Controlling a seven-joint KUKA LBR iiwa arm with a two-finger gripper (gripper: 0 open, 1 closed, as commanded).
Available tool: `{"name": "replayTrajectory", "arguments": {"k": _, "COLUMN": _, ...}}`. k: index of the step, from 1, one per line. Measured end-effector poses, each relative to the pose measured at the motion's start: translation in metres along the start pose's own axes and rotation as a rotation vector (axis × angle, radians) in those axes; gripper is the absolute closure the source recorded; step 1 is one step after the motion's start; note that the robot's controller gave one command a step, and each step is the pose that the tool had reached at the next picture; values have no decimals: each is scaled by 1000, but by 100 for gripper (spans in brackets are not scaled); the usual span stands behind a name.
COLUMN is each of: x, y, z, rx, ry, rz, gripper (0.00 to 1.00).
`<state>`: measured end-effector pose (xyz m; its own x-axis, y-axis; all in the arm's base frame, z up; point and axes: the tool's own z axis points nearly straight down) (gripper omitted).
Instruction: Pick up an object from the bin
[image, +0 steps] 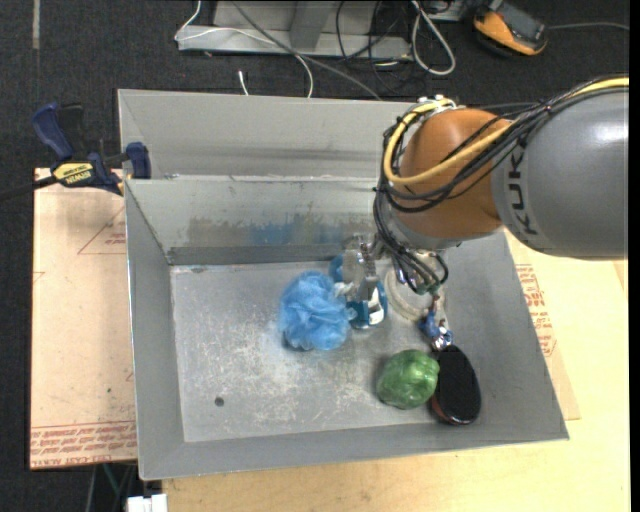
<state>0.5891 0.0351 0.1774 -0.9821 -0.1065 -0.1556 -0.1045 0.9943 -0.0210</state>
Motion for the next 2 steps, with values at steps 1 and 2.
{"name": "replayTrajectory", "arguments": {"k": 1, "x": 34, "y": 42, "z": 63, "rx": -1, "ry": -5, "rz": -87, "gripper": 100}}
{"name": "replayTrajectory", "arguments": {"k": 2, "x": 34, "y": 39, "z": 82, "rx": 0, "ry": -10, "rz": -114, "gripper": 100}}
